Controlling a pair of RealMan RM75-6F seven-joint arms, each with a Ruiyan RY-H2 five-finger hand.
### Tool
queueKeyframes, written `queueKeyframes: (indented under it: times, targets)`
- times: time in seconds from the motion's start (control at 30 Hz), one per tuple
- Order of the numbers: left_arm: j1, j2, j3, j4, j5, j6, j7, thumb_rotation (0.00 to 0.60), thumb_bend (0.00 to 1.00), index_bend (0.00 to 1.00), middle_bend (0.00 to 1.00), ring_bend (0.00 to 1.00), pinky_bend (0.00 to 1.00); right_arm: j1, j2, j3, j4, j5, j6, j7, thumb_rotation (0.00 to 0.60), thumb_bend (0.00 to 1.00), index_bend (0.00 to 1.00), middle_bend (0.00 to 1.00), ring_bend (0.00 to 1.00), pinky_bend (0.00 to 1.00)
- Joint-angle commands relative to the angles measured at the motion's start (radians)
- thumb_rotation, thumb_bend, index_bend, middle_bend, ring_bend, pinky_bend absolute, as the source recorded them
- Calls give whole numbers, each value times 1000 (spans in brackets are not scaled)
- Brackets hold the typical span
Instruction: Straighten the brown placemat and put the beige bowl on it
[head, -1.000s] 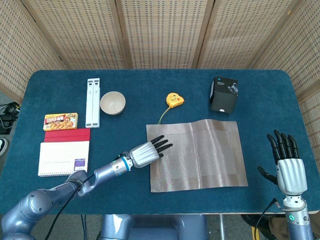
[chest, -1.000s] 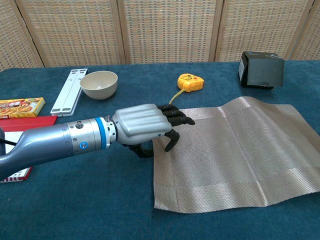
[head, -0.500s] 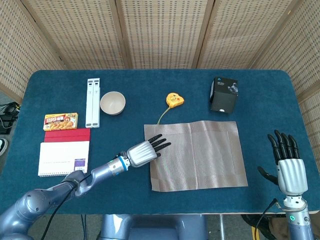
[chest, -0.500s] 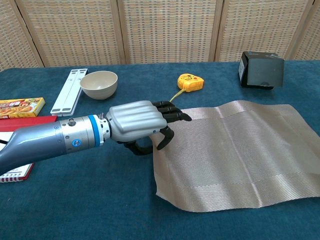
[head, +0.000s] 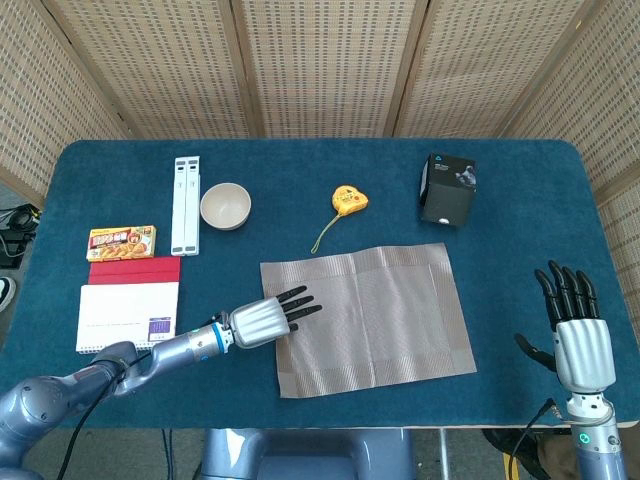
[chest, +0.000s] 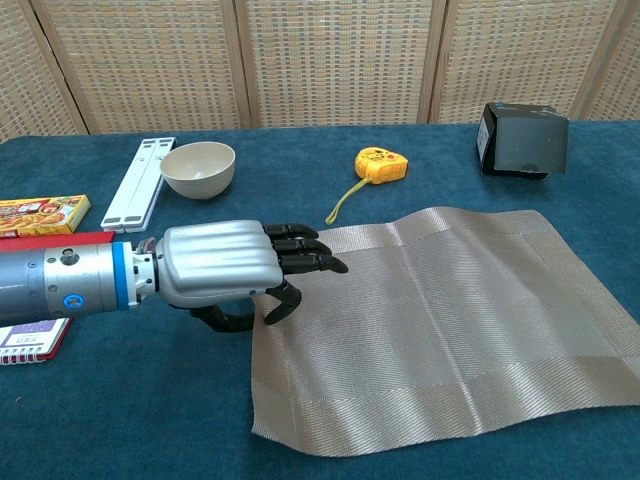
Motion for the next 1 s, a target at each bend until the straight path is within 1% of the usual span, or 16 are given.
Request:
queueKeyframes:
  times: [0.03, 0.3, 0.6, 0.8, 1.0]
  targets:
    - [18, 28, 24, -18, 22, 23, 19, 600, 488, 775, 0, 0, 0, -1, 1, -2, -3, -3, 2, -2, 600, 0, 0, 0, 0, 0]
    - [49, 75, 55, -22, 49, 49, 52, 600, 489, 779, 0, 0, 0, -5, 3, -6, -14, -16, 11, -7, 600, 0, 0, 0, 0, 0]
    - [73, 100, 67, -24, 60, 66, 55, 600, 489, 781, 0, 0, 0, -7, 3, -9, -18, -26, 15, -13, 600, 0, 0, 0, 0, 0]
    - [85, 119, 79, -1, 73, 70, 69, 600, 492, 786, 0, 0, 0, -9, 5, -10, -21, -29, 19, -12, 600, 0, 0, 0, 0, 0]
    - [110, 139, 88, 26, 74, 91, 52, 600, 492, 786, 0, 0, 0, -9, 7, -7, -21, -27, 18, -9, 600, 0, 0, 0, 0, 0]
